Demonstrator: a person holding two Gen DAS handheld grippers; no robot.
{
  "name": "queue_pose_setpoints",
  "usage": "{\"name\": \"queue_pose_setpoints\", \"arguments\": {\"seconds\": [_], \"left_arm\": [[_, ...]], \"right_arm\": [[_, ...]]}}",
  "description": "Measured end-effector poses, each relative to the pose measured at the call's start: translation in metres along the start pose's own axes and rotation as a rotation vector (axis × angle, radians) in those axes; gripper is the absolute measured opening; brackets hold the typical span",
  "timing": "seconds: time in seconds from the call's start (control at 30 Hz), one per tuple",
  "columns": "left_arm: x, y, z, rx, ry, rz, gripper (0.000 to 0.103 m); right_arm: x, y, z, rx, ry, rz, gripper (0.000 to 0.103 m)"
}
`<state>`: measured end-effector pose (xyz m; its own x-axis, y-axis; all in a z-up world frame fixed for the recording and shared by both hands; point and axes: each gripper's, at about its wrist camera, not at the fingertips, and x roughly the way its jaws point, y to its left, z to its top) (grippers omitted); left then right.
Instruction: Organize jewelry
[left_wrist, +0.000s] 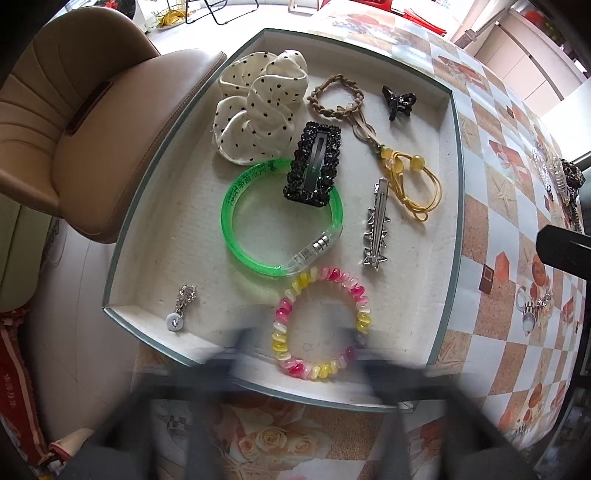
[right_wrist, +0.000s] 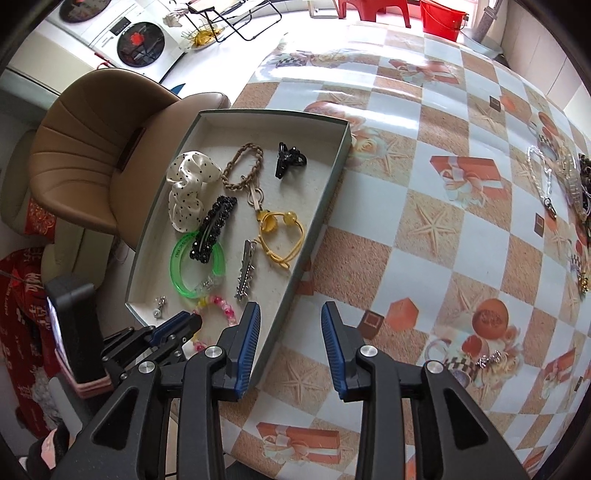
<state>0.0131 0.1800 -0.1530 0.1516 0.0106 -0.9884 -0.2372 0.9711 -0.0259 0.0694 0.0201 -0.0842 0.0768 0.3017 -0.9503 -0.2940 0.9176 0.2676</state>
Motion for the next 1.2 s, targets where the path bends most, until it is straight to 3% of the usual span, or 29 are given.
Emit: {"name": "queue_pose_setpoints", "arguments": {"seconds": [0.27,0.4,0.6,0.83,0.87,0.9,1.2], "left_arm": [[-0.026,0.004,-0.004,0.004,-0.085,0.060,0.103],[-0.049,0.008,-0.004,0.003,-0.109,0.089,0.103],[-0.085,0.015,0.003,-0.011,-0.132,0.108,0.103],[-0.123,0.025,-0.003,-0.042,-0.166,0.080,0.103],[-0.129,0.025,-0.004,-0.048,-0.171,0.080,0.103],[-0.132,0.025,-0.004,-0.052,-0.173,0.079,0.103],[-0.155,0.027,-0.002,-0.077,-0.175,0.065,0.103]], "right_arm": [[-0.005,-0.003,-0.004,0.017,0.012,-0.022,0.038],[-0.012,0.001,-0.006,0.008,0.009,-0.032,0.059],[-0.028,0.018,-0.009,-0.034,0.005,-0.051,0.081],[-0.055,0.042,-0.009,-0.087,-0.037,-0.086,0.085],[-0.058,0.044,-0.009,-0.089,-0.049,-0.086,0.089],[-0.063,0.047,-0.009,-0.094,-0.063,-0.086,0.103],[-0.083,0.066,-0.004,-0.119,-0.093,-0.092,0.103]]}}
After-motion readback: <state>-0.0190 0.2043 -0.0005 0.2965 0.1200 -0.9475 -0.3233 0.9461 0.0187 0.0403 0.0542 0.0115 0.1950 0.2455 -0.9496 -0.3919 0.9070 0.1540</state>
